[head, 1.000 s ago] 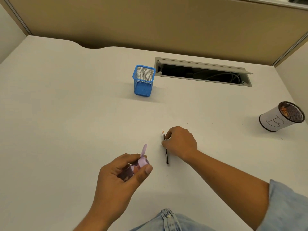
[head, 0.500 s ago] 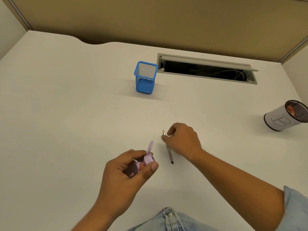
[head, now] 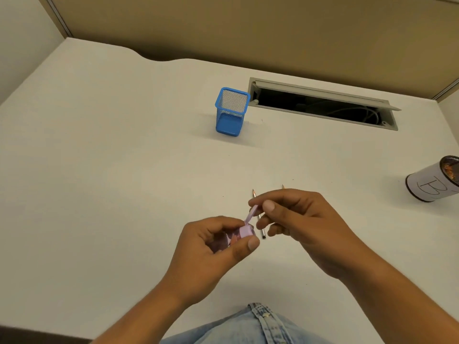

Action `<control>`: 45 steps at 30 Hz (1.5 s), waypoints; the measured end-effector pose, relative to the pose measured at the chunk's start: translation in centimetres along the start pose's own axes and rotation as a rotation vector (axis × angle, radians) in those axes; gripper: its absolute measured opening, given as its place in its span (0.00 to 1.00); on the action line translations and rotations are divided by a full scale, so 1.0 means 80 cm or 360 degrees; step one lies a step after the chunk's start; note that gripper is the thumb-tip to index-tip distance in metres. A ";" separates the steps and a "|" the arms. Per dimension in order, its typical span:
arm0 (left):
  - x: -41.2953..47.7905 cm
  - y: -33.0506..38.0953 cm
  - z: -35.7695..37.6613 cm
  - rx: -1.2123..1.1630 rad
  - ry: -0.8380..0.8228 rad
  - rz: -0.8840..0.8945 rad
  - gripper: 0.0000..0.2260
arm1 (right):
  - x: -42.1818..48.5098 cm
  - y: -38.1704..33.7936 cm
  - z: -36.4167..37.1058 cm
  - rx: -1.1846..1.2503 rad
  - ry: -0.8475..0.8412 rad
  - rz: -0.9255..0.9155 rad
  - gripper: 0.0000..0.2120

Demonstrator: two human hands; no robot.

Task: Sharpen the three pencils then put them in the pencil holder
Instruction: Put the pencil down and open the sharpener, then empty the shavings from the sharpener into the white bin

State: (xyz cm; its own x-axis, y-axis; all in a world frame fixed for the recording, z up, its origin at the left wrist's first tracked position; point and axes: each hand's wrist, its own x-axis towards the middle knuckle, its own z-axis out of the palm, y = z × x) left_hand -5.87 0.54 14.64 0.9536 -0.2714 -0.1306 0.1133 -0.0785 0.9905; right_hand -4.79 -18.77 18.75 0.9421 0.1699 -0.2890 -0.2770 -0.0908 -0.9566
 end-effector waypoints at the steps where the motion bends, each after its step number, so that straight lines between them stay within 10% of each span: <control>1: -0.001 0.001 0.000 -0.0006 -0.0011 -0.0008 0.11 | -0.003 0.000 0.000 -0.0004 0.0012 -0.0015 0.10; 45: 0.002 0.037 0.055 -0.0377 -0.0282 -0.0518 0.20 | -0.069 0.021 -0.022 0.0110 0.0134 -0.0228 0.10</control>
State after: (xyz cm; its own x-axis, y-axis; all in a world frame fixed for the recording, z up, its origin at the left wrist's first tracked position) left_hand -6.59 -3.94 17.38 0.7973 -0.4311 -0.4225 0.4804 0.0294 0.8766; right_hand -10.14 -21.57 18.81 0.9846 0.0931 -0.1478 -0.1481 -0.0034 -0.9890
